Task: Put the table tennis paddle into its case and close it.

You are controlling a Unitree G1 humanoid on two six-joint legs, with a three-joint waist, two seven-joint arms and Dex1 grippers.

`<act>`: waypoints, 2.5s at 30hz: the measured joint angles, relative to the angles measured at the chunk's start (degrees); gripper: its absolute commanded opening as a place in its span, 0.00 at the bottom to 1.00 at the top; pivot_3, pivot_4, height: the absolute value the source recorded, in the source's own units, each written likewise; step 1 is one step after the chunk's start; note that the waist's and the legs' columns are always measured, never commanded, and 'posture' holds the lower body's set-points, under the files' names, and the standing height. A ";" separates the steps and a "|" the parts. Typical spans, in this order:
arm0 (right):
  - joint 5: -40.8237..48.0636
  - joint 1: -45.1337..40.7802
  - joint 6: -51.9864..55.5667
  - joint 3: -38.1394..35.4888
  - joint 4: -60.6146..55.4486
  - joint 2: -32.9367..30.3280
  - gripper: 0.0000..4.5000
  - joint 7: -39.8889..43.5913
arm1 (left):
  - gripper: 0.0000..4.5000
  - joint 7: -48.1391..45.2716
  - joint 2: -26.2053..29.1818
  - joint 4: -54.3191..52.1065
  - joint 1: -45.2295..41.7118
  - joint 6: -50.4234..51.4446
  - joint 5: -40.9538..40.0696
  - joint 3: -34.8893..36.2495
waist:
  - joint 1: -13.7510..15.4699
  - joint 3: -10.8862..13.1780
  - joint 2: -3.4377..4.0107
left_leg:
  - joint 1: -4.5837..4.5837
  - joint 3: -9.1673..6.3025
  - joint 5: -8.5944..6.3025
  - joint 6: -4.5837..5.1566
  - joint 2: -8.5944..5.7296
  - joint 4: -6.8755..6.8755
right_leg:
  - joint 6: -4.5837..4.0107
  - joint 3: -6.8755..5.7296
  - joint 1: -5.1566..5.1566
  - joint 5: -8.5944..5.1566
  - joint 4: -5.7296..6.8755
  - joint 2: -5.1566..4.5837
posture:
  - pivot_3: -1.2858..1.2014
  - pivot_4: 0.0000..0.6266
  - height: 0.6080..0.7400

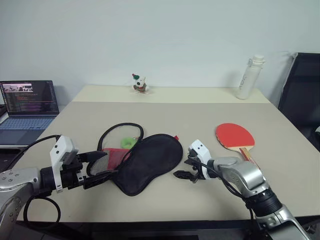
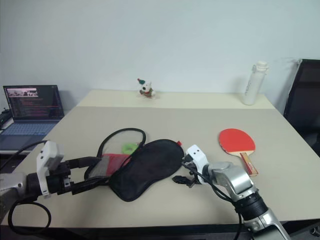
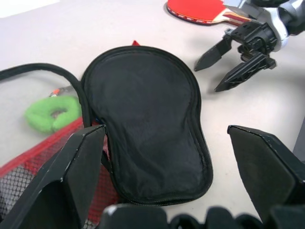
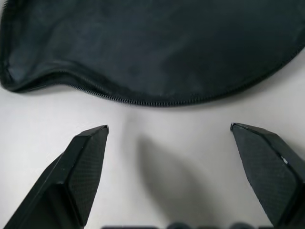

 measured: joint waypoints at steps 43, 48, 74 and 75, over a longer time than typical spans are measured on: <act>5.21 -19.57 11.45 -11.37 27.31 3.10 0.01 1.41 | 1.00 1.93 -4.46 -4.71 -4.22 -0.25 1.48 -10.26 | -0.44 0.09 -0.04 | -0.47 0.20 0.16 -0.28 0.09 -0.13 | -0.35 0.09 -0.98 -0.15 0.71 0.06 | 0.52 0.24 1.00; 0.82 -22.28 6.04 -4.03 34.72 -2.32 0.01 10.12 | 1.00 1.59 -4.73 -4.63 -7.81 -0.85 2.02 -13.89 | -0.39 0.13 0.00 | -0.47 0.27 0.16 -0.28 0.10 -0.13 | -0.35 0.17 -1.03 -0.16 0.71 0.09 | 0.52 0.24 1.00; -19.87 -38.08 -27.16 -2.15 70.51 -3.37 0.38 13.92 | 1.00 0.51 -7.92 -1.60 -12.39 -3.87 4.74 -19.92 | -0.27 0.28 0.11 | -0.48 0.34 0.24 -0.42 0.12 -0.04 | -0.35 0.26 -1.03 -0.16 0.73 0.12 | 0.52 0.24 1.00; -20.37 -38.46 -28.10 -2.37 70.96 -3.38 0.45 12.76 | 1.00 0.51 -7.97 -1.41 -12.75 -3.88 4.85 -20.01 | -0.27 0.28 0.11 | -0.48 0.34 0.26 -0.43 0.12 -0.04 | -0.35 0.25 -1.03 -0.16 0.74 0.12 | 0.52 0.24 1.00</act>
